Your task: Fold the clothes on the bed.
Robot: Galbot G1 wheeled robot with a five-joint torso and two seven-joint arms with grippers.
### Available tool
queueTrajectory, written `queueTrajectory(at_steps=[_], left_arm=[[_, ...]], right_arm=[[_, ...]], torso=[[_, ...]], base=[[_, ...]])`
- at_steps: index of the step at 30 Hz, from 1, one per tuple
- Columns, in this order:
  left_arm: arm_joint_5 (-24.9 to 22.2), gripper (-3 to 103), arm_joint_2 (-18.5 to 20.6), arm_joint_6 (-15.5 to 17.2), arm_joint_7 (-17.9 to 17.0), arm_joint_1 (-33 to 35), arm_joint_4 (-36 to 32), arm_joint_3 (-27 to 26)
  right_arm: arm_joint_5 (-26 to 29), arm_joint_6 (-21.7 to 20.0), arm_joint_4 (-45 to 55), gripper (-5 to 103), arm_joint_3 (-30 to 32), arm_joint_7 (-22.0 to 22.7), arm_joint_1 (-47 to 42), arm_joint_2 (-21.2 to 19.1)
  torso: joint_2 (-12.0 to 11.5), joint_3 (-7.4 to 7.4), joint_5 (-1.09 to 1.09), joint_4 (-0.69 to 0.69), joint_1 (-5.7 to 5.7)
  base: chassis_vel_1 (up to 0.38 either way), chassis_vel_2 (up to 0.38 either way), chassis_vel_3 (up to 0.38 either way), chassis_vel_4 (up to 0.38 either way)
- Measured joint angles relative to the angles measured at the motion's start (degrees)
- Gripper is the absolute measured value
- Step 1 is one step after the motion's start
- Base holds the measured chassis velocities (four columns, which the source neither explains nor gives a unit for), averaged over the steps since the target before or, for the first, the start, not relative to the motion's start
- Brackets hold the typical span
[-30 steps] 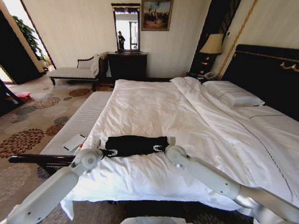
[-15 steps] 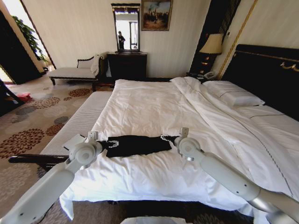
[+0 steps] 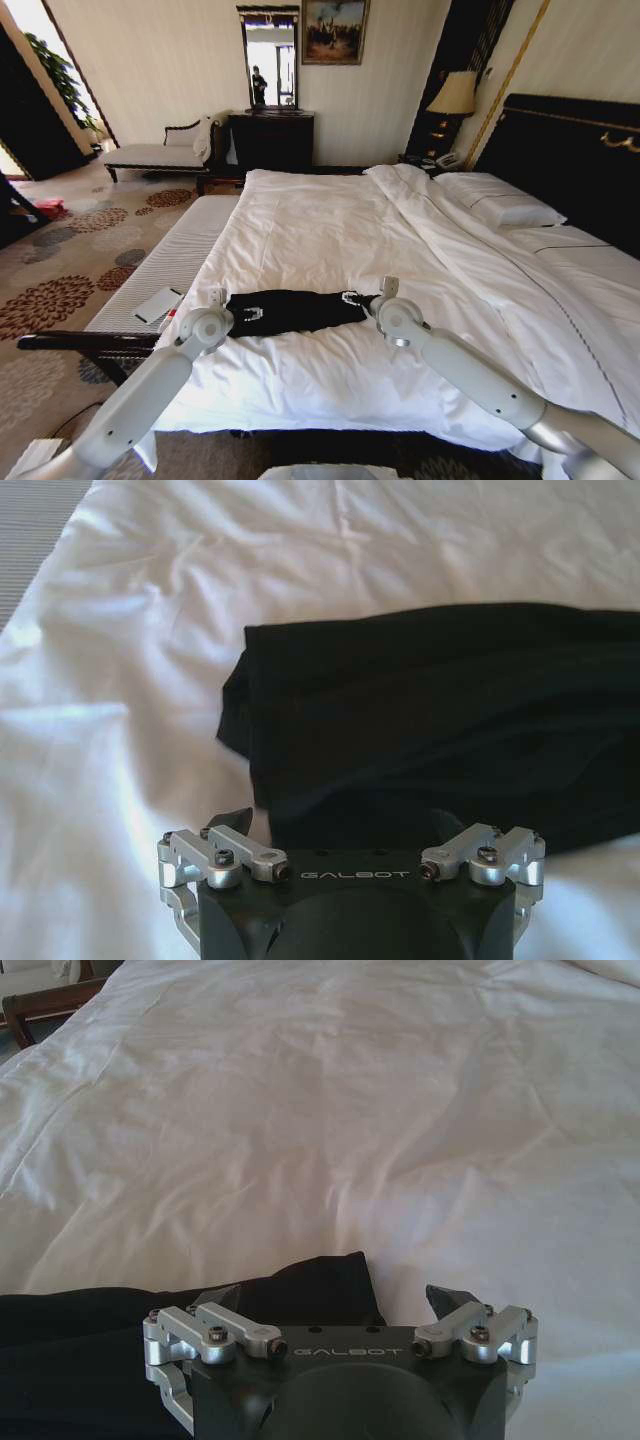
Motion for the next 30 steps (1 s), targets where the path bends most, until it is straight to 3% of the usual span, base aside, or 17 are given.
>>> queueTrajectory(at_steps=[5,8,13,17,21,27,30], left_arm=[[-1.9,100,4.3,0.0,-1.1,2.9,-6.4,-1.9],[-4.0,100,3.5,0.0,-1.1,0.7,-8.0,-3.5],[-4.6,100,-4.0,0.0,-2.1,-9.0,-2.0,-1.5],[0.0,100,-14.0,0.0,-2.7,-16.2,8.7,4.1],[3.5,100,-18.3,0.0,-4.5,-17.6,14.2,6.7],[4.4,100,-17.5,0.0,-6.2,-16.6,13.8,8.5],[3.2,100,-14.6,0.0,-6.6,-14.9,10.6,8.6]], right_arm=[[-0.6,0.1,-0.9,100,0.7,-0.9,-0.2,0.0],[-0.7,0.4,-1.3,100,0.9,-1.2,-0.3,0.1],[-0.7,0.6,-1.4,100,0.5,-1.2,-0.1,0.5],[-0.6,0.6,-1.1,100,0.1,-1.0,-0.4,0.6],[-0.6,0.6,-1.1,100,0.4,-0.9,-0.7,0.5],[-0.8,0.7,-1.1,100,1.0,-0.9,-1.0,0.3],[-1.1,0.7,-1.0,100,1.1,-0.9,-1.1,0.3]], torso=[[0.0,0.0,0.0,0.0,0.0],[0.0,0.0,0.03,-0.03,0.0],[0.0,0.0,0.0,-0.04,0.0],[0.0,0.02,0.0,-0.06,0.03],[0.0,0.02,0.01,-0.06,0.03],[0.0,0.01,-0.01,-0.02,0.02],[0.0,0.01,0.0,-0.01,0.02]], base=[[0.0,0.0,0.0,0.0],[0.0,0.0,0.0,0.0],[0.0,0.0,0.0,0.0],[0.0,0.0,0.0,0.0],[0.0,0.0,0.0,0.0],[0.0,0.0,0.0,0.0],[0.0,0.0,0.0,0.0]])
